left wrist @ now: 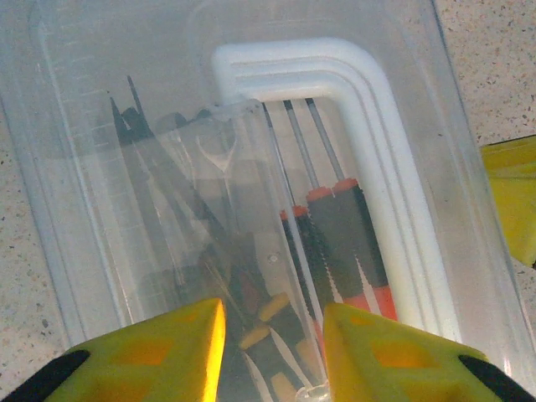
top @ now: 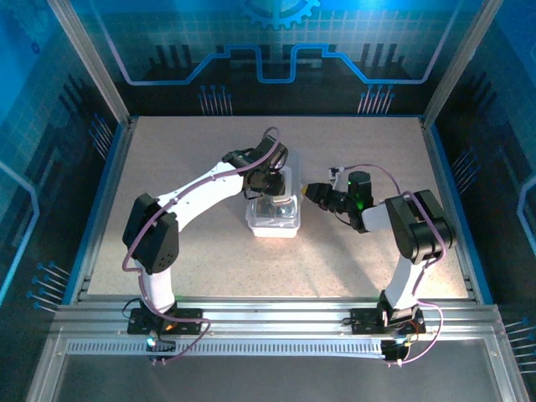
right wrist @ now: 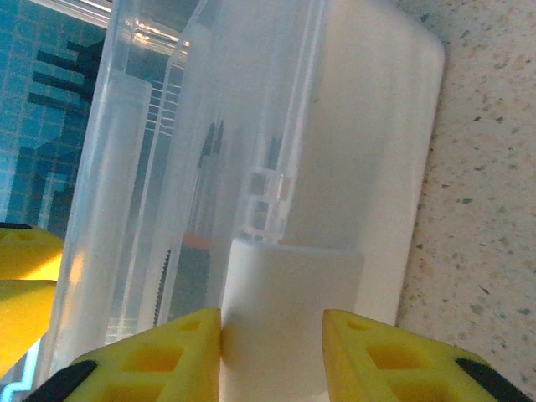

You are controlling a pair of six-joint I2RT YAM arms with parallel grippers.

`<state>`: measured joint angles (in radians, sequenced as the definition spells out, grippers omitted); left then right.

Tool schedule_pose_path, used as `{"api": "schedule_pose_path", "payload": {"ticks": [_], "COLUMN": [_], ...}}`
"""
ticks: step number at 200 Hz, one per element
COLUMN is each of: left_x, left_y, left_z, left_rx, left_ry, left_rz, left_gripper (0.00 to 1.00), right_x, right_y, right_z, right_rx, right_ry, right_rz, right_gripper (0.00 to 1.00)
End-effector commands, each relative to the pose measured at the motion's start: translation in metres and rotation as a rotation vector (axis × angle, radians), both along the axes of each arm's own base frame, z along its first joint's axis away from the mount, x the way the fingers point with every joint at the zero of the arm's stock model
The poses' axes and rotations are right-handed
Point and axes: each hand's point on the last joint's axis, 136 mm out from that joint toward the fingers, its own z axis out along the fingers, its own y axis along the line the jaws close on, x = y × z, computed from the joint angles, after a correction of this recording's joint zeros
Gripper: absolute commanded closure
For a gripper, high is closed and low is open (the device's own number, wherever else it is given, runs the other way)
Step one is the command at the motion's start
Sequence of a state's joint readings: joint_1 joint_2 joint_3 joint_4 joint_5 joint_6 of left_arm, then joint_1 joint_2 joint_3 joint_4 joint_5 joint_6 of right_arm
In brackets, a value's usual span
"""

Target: Pack the tool kit

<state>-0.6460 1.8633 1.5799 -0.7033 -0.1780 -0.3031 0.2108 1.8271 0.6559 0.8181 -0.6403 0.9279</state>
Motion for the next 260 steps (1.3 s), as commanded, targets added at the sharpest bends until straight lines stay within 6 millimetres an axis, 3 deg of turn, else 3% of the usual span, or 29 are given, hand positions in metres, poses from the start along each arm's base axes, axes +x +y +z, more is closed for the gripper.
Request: {"api": "schedule_pose_path", "payload": {"ticks": [1, 39, 77, 136, 179, 218, 240, 260], "left_x": [-0.059, -0.062, -0.068, -0.072, -0.073, -0.073, -0.072, -0.069], "left_y": [0.012, 0.018, 0.026, 0.038, 0.038, 0.044, 0.043, 0.041], "left_z": [-0.059, -0.066, -0.082, -0.083, -0.087, -0.09, -0.086, -0.074], "left_rx": [0.083, 0.098, 0.015, -0.059, -0.068, -0.07, -0.077, -0.088], "left_ry": [0.297, 0.301, 0.355, 0.367, 0.375, 0.376, 0.369, 0.349], "left_rz": [-0.067, -0.071, -0.04, -0.019, -0.02, 0.001, 0.002, 0.001], "left_gripper": [0.63, 0.64, 0.71, 0.73, 0.74, 0.75, 0.75, 0.66], "right_x": [-0.011, -0.008, -0.003, 0.0, 0.001, 0.0, 0.002, 0.005], "right_y": [0.006, 0.003, -0.01, 0.0, 0.011, 0.007, -0.001, -0.006], "right_z": [-0.021, -0.004, -0.007, -0.012, 0.004, 0.017, 0.021, 0.02], "right_rx": [0.001, 0.076, 0.131, 0.224, 0.295, 0.279, 0.286, 0.292], "right_ry": [0.095, 0.069, 0.086, 0.087, 0.056, 0.035, 0.029, 0.037], "right_rz": [0.019, 0.022, 0.008, 0.052, 0.089, 0.095, 0.086, 0.07], "right_gripper": [0.64, 0.62, 0.56, 0.45, 0.44, 0.44, 0.44, 0.44]}}
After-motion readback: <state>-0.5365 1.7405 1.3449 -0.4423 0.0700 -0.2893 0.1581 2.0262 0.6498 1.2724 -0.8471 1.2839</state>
